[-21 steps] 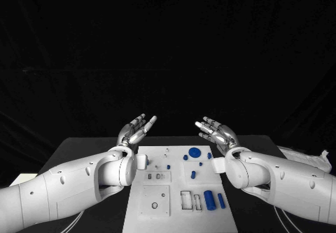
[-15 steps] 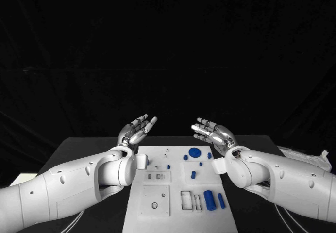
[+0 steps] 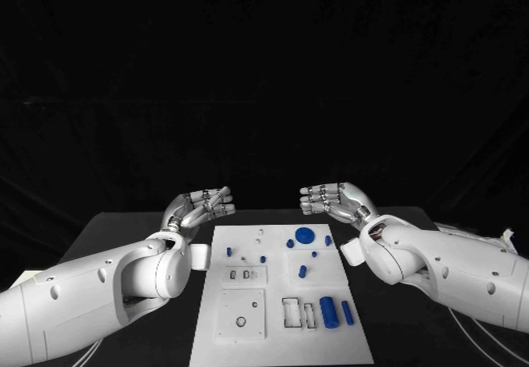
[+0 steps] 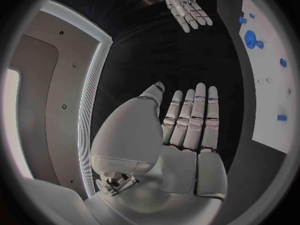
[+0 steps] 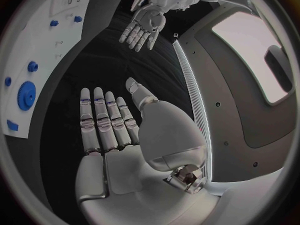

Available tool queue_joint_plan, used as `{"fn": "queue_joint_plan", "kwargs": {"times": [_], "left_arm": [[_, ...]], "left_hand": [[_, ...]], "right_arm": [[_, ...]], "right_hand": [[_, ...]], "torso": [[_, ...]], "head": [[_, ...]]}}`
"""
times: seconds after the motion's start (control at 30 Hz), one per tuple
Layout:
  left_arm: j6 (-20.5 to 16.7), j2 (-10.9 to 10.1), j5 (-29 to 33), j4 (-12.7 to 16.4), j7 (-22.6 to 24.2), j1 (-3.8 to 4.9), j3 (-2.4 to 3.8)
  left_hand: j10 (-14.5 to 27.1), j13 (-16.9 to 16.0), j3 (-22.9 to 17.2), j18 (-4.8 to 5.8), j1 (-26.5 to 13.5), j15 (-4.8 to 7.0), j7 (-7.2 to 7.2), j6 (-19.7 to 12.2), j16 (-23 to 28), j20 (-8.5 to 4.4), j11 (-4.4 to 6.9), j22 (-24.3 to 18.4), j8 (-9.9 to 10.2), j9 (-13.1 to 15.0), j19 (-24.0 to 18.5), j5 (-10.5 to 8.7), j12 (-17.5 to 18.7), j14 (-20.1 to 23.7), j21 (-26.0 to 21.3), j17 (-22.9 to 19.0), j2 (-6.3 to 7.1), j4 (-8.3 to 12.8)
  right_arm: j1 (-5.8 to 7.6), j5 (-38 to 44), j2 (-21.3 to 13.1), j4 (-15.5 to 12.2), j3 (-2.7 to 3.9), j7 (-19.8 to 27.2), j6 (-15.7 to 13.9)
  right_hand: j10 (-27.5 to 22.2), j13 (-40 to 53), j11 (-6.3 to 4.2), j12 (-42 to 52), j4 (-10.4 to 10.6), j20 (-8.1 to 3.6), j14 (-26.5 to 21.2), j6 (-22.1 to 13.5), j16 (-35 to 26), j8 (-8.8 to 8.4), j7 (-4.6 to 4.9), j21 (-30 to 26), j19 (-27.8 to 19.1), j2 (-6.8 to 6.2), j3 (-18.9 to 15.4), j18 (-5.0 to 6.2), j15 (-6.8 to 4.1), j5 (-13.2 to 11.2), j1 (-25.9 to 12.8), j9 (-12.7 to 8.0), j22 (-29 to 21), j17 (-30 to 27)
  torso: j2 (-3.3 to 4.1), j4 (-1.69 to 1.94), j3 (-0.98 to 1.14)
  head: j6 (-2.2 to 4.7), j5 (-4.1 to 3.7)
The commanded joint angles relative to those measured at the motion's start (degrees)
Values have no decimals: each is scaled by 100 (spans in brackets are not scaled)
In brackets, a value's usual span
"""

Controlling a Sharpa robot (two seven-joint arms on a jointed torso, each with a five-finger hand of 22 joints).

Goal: Assemble the parts on the task board

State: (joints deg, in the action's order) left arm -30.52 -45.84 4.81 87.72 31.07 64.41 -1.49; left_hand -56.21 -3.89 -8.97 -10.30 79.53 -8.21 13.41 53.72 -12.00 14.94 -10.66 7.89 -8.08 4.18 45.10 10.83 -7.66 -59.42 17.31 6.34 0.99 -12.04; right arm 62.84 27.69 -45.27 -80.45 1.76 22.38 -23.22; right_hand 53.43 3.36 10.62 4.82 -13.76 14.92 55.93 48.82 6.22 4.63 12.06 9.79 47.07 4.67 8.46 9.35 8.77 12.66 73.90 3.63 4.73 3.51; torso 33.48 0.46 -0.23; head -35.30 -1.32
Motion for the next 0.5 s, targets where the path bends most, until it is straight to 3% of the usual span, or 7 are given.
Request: {"fn": "queue_joint_plan", "kwargs": {"times": [0.03, 0.23, 0.37, 0.43, 0.5], "left_arm": [[449, -113, 6, 193, 58, 14, 19], [533, -402, 5, 676, -108, 25, 50], [555, -559, 41, 967, -169, 31, 69], [584, -638, 139, 1113, -189, 43, 77], [641, -717, 288, 1263, -190, 57, 83]], "left_hand": [[-140, 7, 33, -36, 29, 47, -17, 104, -15, -45, 42, 0, 35, -20, 137, -114, 23, -156, 39, 20, 20, 43], [-350, 2, 202, -35, -37, 114, -48, 245, 25, -125, 89, 4, 114, -36, 451, -202, 106, -387, 146, 72, 159, 107], [-392, 2, 255, -32, -54, 133, -55, 274, 38, -148, 98, 3, 147, -37, 535, -203, 145, -454, 174, 95, 178, 131], [-412, 2, 278, -31, -59, 147, -60, 290, 36, -163, 106, 1, 167, -38, 582, -202, 170, -510, 189, 115, 172, 146], [-414, 3, 282, -31, -61, 148, -60, 291, 38, -165, 106, 1, 171, -38, 587, -202, 175, -514, 191, 117, 171, 147]], "right_arm": [[79, 1309, -54, -12, 15, -174, -102], [272, 2352, -156, -23, 26, -461, -136], [402, 3343, -220, -53, 41, -835, 134], [467, 3946, -242, -63, 46, -1011, 272], [537, 4471, -253, -75, 50, -1189, 389]], "right_hand": [[981, 27, -208, -31, -276, -282, 1203, 886, 104, 17, -17, 356, 892, -119, 530, 132, -309, 125, -8, 32, 71, 61], [1556, 45, -402, -21, -262, -591, 1963, 1216, 296, 19, -156, 774, 1476, -309, 686, 123, -584, 41, -27, 53, 242, 240], [1744, 50, -498, -57, -262, -807, 2533, 1309, 541, -15, -224, 1229, 1979, -413, 631, 120, -755, -44, 33, 50, 468, 438], [1902, 63, -597, -53, -250, -986, 3052, 1375, 959, -28, -309, 1670, 2422, -459, 572, 105, -911, -51, 90, 51, 697, 691], [1966, 50, -679, -125, -198, -1113, 3048, 1406, 1919, -79, -343, 2144, 2715, -485, 535, 102, -1004, -105, 36, 38, 964, 1226]], "torso": [[147, 59, -4], [323, 172, -16], [440, 260, -24], [492, 297, -25], [555, 328, -31]], "head": [[0, -61], [53, -155], [71, -235], [85, -269], [106, -308]]}}
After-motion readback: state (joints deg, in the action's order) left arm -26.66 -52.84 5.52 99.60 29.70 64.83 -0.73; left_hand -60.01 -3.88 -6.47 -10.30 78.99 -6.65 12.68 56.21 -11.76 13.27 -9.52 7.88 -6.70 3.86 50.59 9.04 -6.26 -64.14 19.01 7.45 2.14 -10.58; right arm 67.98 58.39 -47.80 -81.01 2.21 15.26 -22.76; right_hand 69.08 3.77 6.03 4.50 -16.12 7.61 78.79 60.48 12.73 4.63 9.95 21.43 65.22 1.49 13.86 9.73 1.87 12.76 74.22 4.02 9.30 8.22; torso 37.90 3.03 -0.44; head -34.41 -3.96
